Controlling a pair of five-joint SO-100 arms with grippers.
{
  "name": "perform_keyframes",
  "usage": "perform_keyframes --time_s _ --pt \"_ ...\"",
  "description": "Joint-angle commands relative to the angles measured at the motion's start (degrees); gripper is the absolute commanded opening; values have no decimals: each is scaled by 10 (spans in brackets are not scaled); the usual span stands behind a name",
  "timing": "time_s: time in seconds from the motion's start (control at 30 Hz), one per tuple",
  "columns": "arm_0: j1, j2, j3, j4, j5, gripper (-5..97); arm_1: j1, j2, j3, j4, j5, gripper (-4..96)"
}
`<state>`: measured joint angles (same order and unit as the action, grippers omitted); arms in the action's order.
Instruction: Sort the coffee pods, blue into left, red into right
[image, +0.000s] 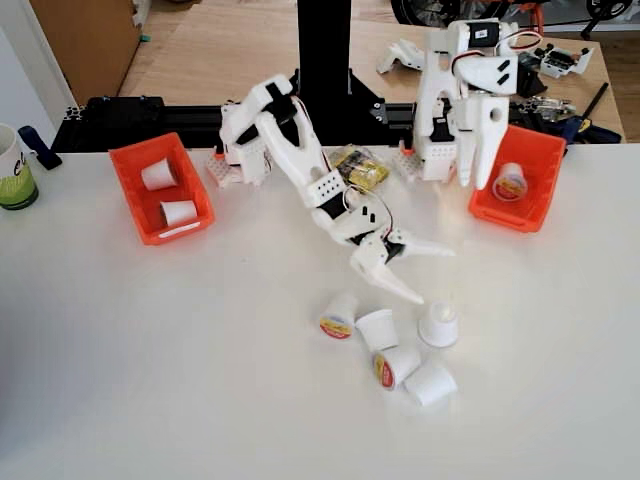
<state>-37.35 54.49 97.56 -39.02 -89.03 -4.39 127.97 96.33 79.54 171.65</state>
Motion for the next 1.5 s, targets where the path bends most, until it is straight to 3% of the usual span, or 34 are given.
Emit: perform_keyframes --time_s 0.0,0.93,1.47 --pt "-2 -15 -56 -14 5 429 -4 15 -2 -5 -8 168" --pt "24 -271 -360 -8 -48 381 -8 18 8 -4 -31 155" --pt "11 -399 -496 -57 -113 221 -13 18 27 -26 -26 149"
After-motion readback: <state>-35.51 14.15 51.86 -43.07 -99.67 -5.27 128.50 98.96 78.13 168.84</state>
